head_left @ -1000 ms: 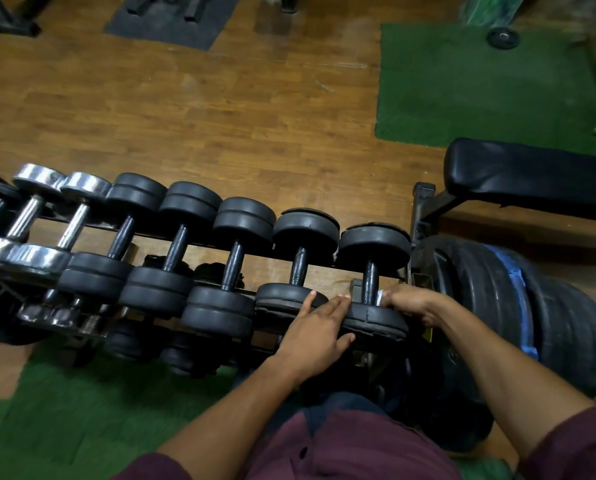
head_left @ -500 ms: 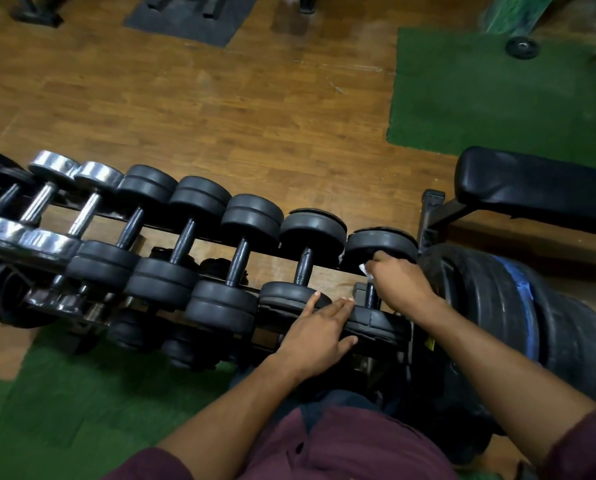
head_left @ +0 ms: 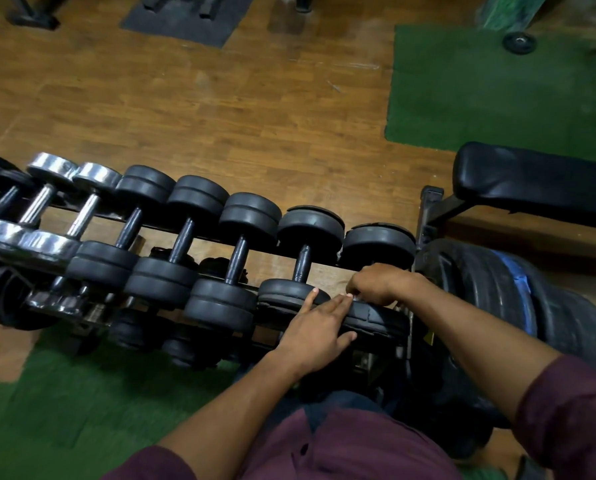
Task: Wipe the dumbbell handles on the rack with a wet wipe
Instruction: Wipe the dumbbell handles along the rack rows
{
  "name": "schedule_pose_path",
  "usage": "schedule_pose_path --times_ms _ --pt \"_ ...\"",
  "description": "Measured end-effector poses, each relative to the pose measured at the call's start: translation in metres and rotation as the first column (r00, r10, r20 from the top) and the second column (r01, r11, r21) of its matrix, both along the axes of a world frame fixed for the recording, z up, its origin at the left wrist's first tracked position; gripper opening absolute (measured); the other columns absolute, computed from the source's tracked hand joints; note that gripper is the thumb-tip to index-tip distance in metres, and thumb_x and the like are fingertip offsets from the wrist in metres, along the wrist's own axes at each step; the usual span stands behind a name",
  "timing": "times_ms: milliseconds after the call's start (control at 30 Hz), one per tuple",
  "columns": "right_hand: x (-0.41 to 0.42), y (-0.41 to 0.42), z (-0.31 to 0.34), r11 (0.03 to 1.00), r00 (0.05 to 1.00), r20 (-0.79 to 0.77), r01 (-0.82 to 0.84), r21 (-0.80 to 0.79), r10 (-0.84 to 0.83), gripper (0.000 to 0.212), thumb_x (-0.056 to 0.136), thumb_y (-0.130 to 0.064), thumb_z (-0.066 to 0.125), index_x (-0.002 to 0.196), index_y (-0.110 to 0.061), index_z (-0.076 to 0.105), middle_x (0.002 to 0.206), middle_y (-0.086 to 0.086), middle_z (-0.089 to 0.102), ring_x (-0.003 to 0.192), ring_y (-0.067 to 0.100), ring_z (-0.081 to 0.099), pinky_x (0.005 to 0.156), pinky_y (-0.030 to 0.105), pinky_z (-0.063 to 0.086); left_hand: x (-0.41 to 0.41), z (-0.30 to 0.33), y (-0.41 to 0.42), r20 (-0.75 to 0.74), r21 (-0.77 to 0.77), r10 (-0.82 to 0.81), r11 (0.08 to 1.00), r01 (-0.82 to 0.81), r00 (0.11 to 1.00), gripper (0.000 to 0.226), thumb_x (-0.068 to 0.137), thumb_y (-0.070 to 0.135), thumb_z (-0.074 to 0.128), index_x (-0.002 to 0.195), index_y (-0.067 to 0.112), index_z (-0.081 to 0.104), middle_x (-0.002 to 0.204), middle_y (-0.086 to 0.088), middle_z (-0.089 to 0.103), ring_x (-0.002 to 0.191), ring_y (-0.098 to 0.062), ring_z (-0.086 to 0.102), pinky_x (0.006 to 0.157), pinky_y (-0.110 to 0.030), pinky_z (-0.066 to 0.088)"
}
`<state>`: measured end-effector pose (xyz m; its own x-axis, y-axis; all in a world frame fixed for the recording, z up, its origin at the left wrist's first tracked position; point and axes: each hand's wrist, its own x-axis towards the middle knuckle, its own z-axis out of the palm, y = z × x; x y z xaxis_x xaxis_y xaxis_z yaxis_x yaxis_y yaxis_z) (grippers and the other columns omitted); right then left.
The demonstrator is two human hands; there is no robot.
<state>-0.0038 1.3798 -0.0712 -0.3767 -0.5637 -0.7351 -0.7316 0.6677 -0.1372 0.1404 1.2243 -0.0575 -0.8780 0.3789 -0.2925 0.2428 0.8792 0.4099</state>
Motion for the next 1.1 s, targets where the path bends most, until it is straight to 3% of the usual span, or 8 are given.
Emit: schedule_pose_path --times_ms 233,300,500,600,700,900,1000,1100 --pt "-0.005 0.03 0.01 0.939 0.933 0.273 0.289 -0.185 -0.234 0.016 0.093 -0.017 0.061 0.084 -0.03 0.064 0.075 -0.012 0.062 0.072 0.007 0.056 0.071 0.031 0.045 0.001 0.0 -0.001 -0.003 0.0 0.007 1.0 -0.007 1.0 0.073 0.104 0.052 0.042 0.163 0.017 0.015 0.167 -0.001 0.026 0.152 -0.012 0.027 0.126 -0.039 -0.01" --pt "-0.001 0.05 0.011 0.845 0.852 0.337 0.487 -0.223 -0.402 0.024 0.092 -0.017 0.065 0.083 -0.038 0.066 0.078 -0.019 0.066 0.074 -0.004 0.059 0.072 0.023 0.047 0.001 0.0 -0.001 -0.012 0.009 0.015 1.0 -0.015 1.0 0.073 0.104 0.051 0.042 0.163 0.017 0.016 0.167 -0.001 0.027 0.151 -0.012 0.027 0.126 -0.039 -0.009" --pt "0.022 0.095 -0.016 0.46 0.505 0.343 0.863 -0.21 -0.792 0.017 0.087 -0.011 0.073 0.092 -0.027 0.074 0.091 -0.009 0.071 0.086 0.01 0.066 0.08 0.028 0.051 0.001 0.002 -0.001 -0.016 0.027 0.016 1.0 -0.016 1.0 0.072 0.104 0.049 0.044 0.163 0.017 0.017 0.167 -0.001 0.027 0.151 -0.012 0.029 0.126 -0.038 -0.011" --pt "0.031 0.092 -0.032 0.368 0.382 0.484 0.921 -0.13 -0.787 0.018 0.09 -0.003 0.068 0.101 -0.016 0.073 0.11 0.001 0.071 0.108 0.017 0.063 0.098 0.031 0.046 0.001 0.004 -0.001 -0.016 0.03 0.015 0.999 -0.015 1.0 0.072 0.104 0.048 0.044 0.163 0.018 0.016 0.167 0.0 0.027 0.151 -0.012 0.029 0.126 -0.037 -0.011" --pt "0.029 0.088 -0.04 0.304 0.282 0.529 0.952 -0.047 -0.801 0.015 0.091 -0.003 0.063 0.097 -0.013 0.071 0.104 0.003 0.07 0.099 0.018 0.06 0.092 0.032 0.046 0.001 0.007 -0.001 -0.005 0.031 0.014 0.999 -0.014 1.0 0.072 0.105 0.047 0.044 0.163 0.018 0.014 0.168 0.0 0.025 0.151 -0.012 0.029 0.126 -0.037 -0.011" --pt "0.021 0.094 -0.084 0.291 0.13 0.642 0.945 0.151 -0.756 0.033 0.083 -0.007 0.062 0.113 -0.014 0.074 0.118 0.024 0.069 0.111 0.04 0.065 0.103 0.061 0.045 0.001 0.006 -0.001 -0.007 0.026 0.007 1.0 -0.007 1.0 0.072 0.105 0.048 0.044 0.163 0.018 0.014 0.168 0.0 0.025 0.151 -0.012 0.027 0.125 -0.037 -0.012" --pt "0.025 0.077 -0.052 0.195 0.01 0.686 0.962 0.193 -0.727 0.037 0.086 0.006 0.058 0.119 -0.006 0.07 0.118 0.026 0.069 0.115 0.044 0.063 0.103 0.058 0.047 0.001 0.005 -0.001 -0.01 0.036 0.013 0.999 -0.013 1.0 0.072 0.104 0.048 0.046 0.163 0.018 0.017 0.167 0.0 0.027 0.151 -0.012 0.028 0.124 -0.036 -0.012" --pt "0.026 0.072 -0.044 -0.019 -0.188 0.739 0.973 0.231 -0.647 0.043 0.092 0.016 0.046 0.124 -0.004 0.066 0.12 0.022 0.069 0.112 0.035 0.067 0.096 0.042 0.056 0.001 0.004 -0.001 -0.01 0.03 0.01 1.0 -0.01 1.0 0.072 0.104 0.049 0.045 0.163 0.018 0.017 0.167 0.0 0.027 0.151 -0.011 0.028 0.126 -0.037 -0.011"
